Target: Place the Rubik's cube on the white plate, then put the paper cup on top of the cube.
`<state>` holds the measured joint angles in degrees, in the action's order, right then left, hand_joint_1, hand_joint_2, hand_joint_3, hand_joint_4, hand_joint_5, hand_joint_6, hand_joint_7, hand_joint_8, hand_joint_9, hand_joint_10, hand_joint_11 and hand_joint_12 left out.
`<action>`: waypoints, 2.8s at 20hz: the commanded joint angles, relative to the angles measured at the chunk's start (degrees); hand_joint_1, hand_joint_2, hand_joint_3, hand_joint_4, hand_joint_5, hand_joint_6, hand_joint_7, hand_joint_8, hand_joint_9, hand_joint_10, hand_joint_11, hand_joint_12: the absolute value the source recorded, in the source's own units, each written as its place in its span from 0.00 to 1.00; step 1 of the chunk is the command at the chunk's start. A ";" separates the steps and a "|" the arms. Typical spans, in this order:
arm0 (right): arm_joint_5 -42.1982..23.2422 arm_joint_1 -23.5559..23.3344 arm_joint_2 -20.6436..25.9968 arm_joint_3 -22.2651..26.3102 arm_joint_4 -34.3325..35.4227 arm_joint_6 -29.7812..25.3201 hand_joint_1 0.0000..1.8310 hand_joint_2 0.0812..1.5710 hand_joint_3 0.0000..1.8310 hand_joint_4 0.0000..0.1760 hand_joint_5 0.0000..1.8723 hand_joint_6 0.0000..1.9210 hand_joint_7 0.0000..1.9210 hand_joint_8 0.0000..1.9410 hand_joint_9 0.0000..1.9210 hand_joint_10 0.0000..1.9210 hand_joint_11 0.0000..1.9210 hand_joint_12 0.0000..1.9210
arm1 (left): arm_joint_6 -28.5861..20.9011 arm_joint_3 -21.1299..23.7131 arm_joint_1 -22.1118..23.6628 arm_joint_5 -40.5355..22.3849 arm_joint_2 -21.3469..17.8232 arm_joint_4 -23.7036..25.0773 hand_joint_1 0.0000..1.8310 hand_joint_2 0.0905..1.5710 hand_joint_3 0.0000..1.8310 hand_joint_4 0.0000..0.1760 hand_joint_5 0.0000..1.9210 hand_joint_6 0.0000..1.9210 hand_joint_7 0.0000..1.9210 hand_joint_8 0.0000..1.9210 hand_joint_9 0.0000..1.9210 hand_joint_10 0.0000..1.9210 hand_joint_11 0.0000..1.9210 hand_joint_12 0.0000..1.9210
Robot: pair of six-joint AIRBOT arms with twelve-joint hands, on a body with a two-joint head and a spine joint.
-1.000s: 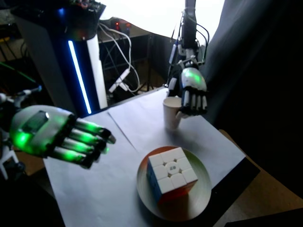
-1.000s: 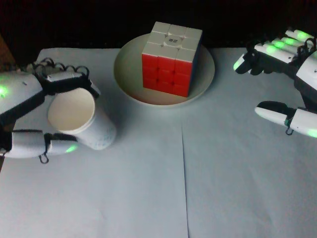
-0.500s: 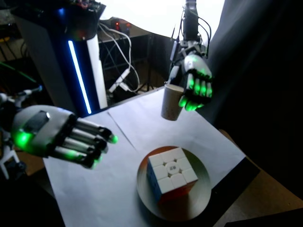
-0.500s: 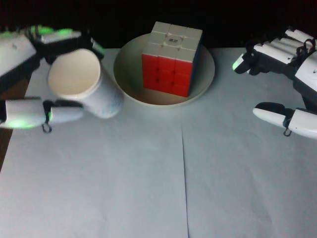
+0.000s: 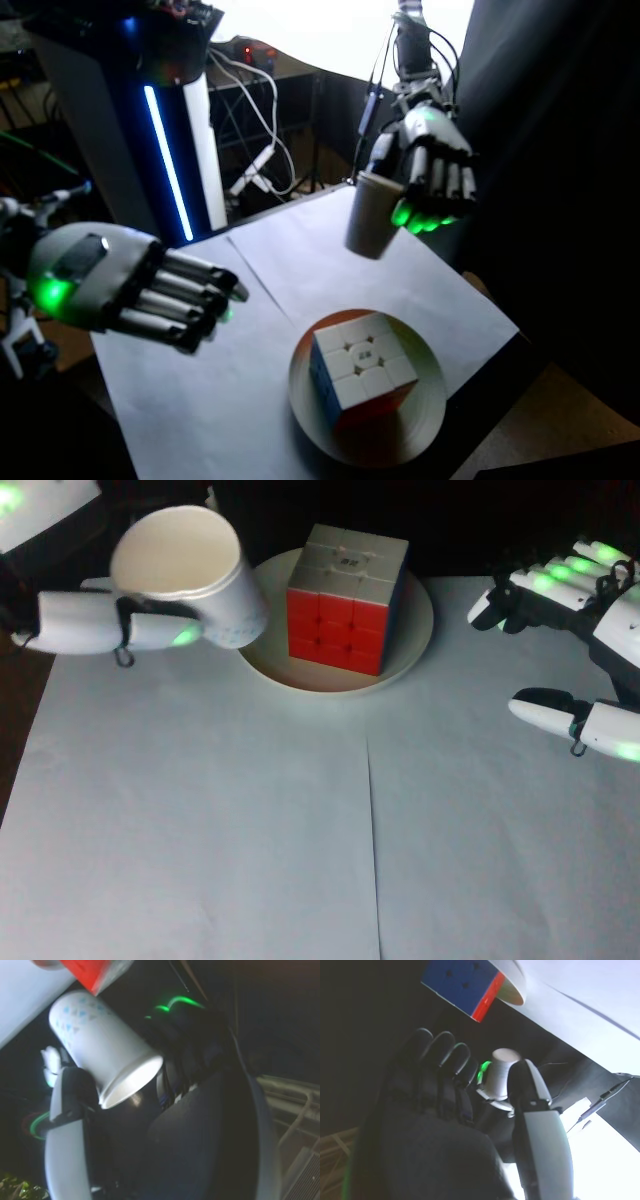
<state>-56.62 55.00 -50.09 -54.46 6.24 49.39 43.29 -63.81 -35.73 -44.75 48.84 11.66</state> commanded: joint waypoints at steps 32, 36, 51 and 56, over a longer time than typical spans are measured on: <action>-7.06 0.00 -1.53 -0.59 0.10 -0.01 0.50 0.79 0.00 0.00 0.07 0.58 0.11 0.68 0.11 0.76 0.00 0.96 | -20.48 -23.99 23.47 28.41 25.16 26.74 0.58 0.76 0.00 0.00 0.21 0.58 0.25 0.48 0.21 0.67 0.13 0.97; -7.05 0.00 -1.62 -0.62 0.11 -0.01 0.51 0.78 0.00 0.00 0.07 0.56 0.13 0.72 0.12 0.82 0.04 0.98 | -20.62 -24.56 23.32 29.12 25.87 26.80 0.56 0.75 0.00 0.00 0.21 0.57 0.25 0.51 0.21 0.69 0.14 0.99; -7.04 0.18 -1.93 -0.61 0.35 -0.01 0.51 0.78 0.00 0.00 0.06 0.60 0.13 0.66 0.09 0.76 0.00 0.96 | -25.88 -23.78 22.00 24.28 24.96 26.78 0.49 0.78 0.00 0.18 0.18 0.63 0.22 0.44 0.11 0.65 0.00 1.00; -7.04 0.18 -1.95 -0.62 0.35 -0.01 0.49 0.78 0.00 0.00 0.05 0.61 0.11 0.68 0.10 0.77 0.00 0.96 | -27.06 -23.71 21.74 23.18 24.99 26.78 0.49 0.79 0.00 0.13 0.18 0.62 0.22 0.44 0.14 0.65 0.04 1.00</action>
<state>-56.53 55.61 -51.92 -54.98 6.46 49.43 16.64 -87.72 -14.37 -16.23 73.82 39.40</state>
